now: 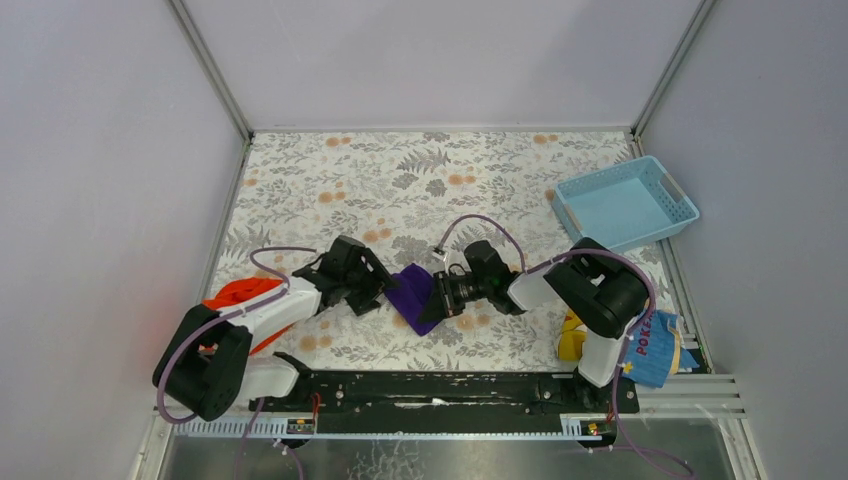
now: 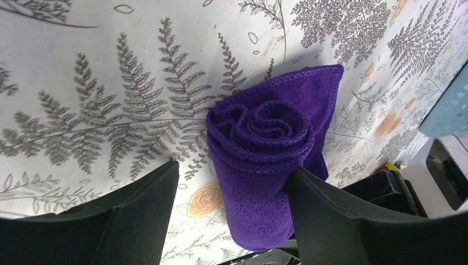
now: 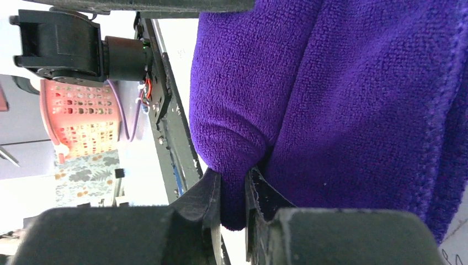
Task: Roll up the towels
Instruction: Roll the towel at the center of the board.
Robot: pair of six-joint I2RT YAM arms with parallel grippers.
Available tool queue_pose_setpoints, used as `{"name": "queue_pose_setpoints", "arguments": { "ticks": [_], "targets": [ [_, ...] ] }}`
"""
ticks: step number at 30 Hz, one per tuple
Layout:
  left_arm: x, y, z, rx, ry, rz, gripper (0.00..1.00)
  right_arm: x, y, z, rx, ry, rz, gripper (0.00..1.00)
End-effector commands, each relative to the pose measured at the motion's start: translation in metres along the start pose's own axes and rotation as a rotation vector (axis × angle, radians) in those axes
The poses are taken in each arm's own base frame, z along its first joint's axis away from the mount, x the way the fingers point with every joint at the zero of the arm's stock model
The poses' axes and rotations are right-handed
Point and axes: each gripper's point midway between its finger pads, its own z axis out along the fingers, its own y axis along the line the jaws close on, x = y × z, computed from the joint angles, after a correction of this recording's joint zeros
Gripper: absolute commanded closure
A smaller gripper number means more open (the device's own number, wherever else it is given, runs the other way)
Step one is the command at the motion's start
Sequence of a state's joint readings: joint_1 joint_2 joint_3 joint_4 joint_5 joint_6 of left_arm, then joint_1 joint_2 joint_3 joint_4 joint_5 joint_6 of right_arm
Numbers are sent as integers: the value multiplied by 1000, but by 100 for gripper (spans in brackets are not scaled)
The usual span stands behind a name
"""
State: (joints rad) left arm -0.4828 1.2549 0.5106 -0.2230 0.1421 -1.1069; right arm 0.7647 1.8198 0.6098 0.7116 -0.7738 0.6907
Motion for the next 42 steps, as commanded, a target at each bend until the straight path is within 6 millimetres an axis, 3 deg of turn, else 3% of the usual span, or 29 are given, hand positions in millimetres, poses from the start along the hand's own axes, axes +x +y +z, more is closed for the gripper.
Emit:
{"name": "queue_pose_setpoints", "arguments": {
  "ticks": [1, 5, 8, 13, 18, 25, 32, 36, 42],
  "targets": [
    [-7, -6, 10, -3, -24, 21, 31, 12, -16, 0, 31, 31, 95, 92],
    [-4, 12, 22, -78, -14, 26, 34, 14, -25, 0, 82, 40, 112, 88],
    [0, 24, 28, -116, -2, 27, 37, 6, -30, -9, 187, 28, 65, 78],
    [5, 38, 31, -148, 1, 34, 39, -19, -16, -36, 340, -15, -91, 55],
    [5, 46, 31, -175, -5, 40, 39, -29, 5, -47, 503, -18, -295, 37],
    [5, 46, 30, -183, -7, 48, 39, -51, 27, -60, 762, -78, -596, 26],
    [6, 45, 29, -183, -5, 46, 40, -47, 51, -40, 913, -64, -871, 23],
    [5, 44, 29, -180, -6, 46, 40, -40, 48, -29, 980, -32, -943, 24],
    [5, 43, 29, -179, -5, 48, 40, -23, 19, -20, 1078, 53, -974, 24]
  ]
}}
